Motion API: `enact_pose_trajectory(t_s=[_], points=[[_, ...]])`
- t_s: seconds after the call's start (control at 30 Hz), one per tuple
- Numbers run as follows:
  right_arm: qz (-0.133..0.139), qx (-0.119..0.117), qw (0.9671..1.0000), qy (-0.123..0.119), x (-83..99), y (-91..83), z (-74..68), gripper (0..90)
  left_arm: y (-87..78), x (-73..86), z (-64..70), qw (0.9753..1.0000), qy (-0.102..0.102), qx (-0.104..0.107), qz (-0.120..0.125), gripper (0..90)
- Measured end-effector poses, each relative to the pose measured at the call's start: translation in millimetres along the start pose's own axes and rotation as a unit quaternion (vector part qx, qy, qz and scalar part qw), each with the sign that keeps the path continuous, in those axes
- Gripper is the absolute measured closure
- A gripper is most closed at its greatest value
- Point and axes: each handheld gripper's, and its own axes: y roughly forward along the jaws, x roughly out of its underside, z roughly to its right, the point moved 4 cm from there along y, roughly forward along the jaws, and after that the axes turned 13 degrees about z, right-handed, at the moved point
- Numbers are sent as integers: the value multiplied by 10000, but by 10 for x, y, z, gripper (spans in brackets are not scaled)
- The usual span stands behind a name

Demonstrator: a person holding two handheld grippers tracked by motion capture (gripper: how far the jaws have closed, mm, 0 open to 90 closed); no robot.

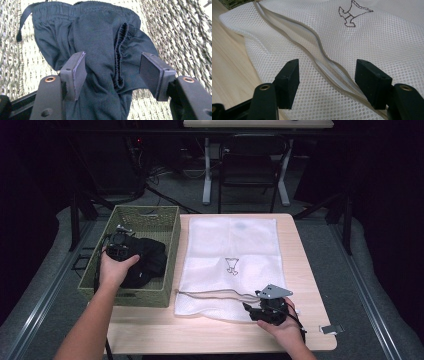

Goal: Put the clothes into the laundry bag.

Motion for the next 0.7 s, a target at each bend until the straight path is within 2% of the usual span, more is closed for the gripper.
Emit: enact_pose_trajectory(t_s=[0.7], points=[[-2,-10,10000,-1,1,1,-3,363,191,52,2,9995,-7,-84,-294,362]])
